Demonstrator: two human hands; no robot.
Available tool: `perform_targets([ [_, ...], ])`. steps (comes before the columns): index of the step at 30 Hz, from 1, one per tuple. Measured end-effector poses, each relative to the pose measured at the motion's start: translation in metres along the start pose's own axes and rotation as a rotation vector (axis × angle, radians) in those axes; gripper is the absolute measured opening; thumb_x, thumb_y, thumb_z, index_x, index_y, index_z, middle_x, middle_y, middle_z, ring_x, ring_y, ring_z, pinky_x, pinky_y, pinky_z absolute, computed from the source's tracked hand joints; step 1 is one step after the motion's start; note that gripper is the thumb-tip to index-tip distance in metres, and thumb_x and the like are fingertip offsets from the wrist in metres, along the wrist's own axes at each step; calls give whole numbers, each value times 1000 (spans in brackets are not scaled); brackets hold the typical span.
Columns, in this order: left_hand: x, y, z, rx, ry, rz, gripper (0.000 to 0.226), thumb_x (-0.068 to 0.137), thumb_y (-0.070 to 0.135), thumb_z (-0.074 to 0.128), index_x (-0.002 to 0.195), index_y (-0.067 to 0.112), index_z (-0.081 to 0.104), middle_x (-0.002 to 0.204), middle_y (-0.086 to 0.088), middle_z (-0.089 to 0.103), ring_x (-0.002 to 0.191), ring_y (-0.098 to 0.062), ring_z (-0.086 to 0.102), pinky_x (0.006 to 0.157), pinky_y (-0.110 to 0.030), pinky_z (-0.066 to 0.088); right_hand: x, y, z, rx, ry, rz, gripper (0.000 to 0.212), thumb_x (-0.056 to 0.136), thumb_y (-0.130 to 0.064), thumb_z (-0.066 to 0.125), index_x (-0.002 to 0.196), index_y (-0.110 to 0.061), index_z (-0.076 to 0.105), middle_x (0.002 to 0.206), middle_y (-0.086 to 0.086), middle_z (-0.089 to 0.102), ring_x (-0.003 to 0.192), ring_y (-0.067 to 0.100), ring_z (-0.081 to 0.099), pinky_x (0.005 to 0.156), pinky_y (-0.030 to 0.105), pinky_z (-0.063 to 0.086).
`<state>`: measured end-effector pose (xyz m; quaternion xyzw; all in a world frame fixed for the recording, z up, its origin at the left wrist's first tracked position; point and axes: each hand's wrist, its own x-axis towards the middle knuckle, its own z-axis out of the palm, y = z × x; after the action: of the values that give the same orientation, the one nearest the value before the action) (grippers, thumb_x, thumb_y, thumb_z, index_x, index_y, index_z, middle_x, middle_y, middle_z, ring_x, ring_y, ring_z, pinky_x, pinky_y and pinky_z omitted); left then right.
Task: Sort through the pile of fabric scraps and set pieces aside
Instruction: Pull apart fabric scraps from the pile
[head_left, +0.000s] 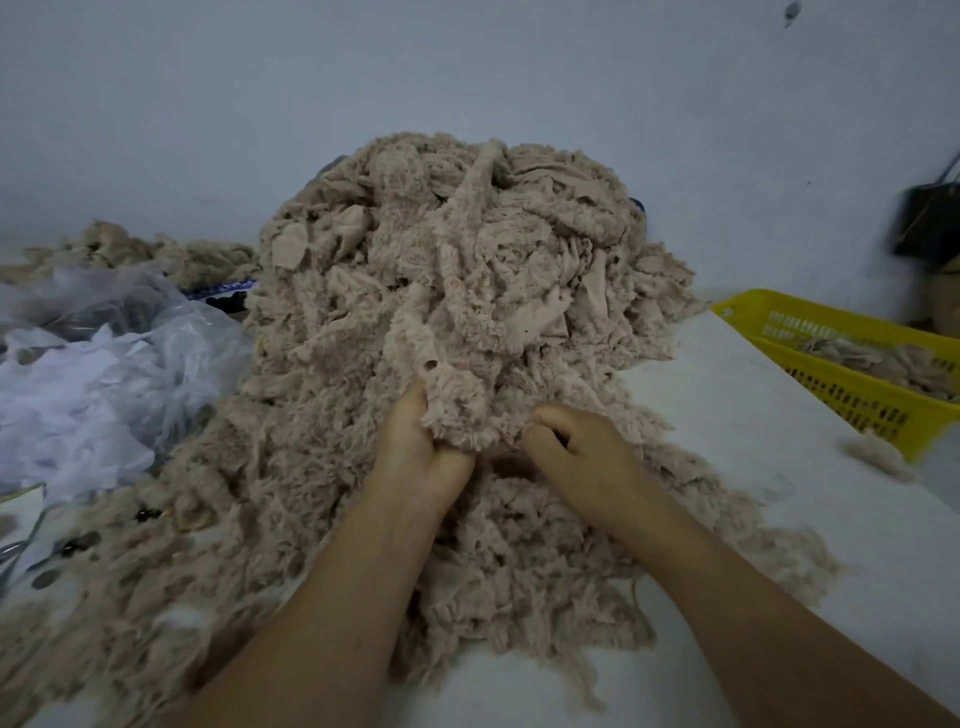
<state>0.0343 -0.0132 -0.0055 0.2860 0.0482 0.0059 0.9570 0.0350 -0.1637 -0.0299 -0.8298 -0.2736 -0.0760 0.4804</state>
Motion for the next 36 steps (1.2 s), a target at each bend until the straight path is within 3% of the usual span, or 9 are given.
perform_targets([
  [7,1,4,-4,102,55,-8,45,107,34,36,117,2,67,113,-22,72,100,-33,72,77,-45,58,0,1,-14,155,135,78,12,90,-59,55,86,-48,53,76,-13,52,60,0,48,55,13,40],
  [12,-4,-10,-2,358,-47,-64,44,98,15,47,69,-7,72,73,-18,69,66,-21,71,59,-28,60,6,1,8,-6,-37,65,63,91,-32,67,144,-43,36,130,-23,48,115,-8,46,92,11,38],
  [15,-8,-19,-1,665,-142,-20,51,95,7,47,45,2,53,49,-11,52,43,-15,54,42,-19,43,6,5,2,-75,89,2,34,86,-2,61,96,-34,54,95,-18,52,80,-8,45,66,9,34],
  [18,-10,-23,3,726,-181,-29,42,100,17,52,65,2,71,60,-14,64,49,-16,60,48,-20,49,5,9,0,-23,133,108,40,88,5,52,80,-34,54,85,-11,59,73,-2,54,58,14,41],
  [21,-6,-21,4,650,-259,14,35,102,29,49,120,6,68,114,-12,72,99,-16,71,80,-24,56,14,13,-13,446,345,318,32,98,-7,48,80,-30,59,84,-6,65,74,8,61,64,18,48],
  [23,-2,-17,4,625,-172,89,36,102,34,48,129,13,62,134,-5,64,117,-12,64,95,-27,50,18,15,-44,1231,592,312,11,97,-15,54,89,-18,63,89,1,71,74,11,69,63,25,55],
  [25,1,-13,3,621,-46,120,30,101,36,51,121,18,64,129,1,66,109,-7,67,89,-24,51,17,25,-61,1535,702,274,28,94,-33,61,108,-9,54,106,11,70,84,16,73,67,26,58],
  [31,5,-16,-11,1045,-5,221,15,99,35,56,102,36,70,111,17,69,94,11,64,80,-14,48,14,27,-17,23,369,263,16,97,-40,57,110,-31,62,107,-14,58,87,-7,58,74,12,47],
  [36,4,-25,-19,1642,-280,169,29,94,48,62,119,34,62,114,15,61,90,14,58,66,-1,42,9,40,-18,-579,12,374,41,98,-38,54,135,-21,51,129,7,46,120,25,46,97,34,40],
])
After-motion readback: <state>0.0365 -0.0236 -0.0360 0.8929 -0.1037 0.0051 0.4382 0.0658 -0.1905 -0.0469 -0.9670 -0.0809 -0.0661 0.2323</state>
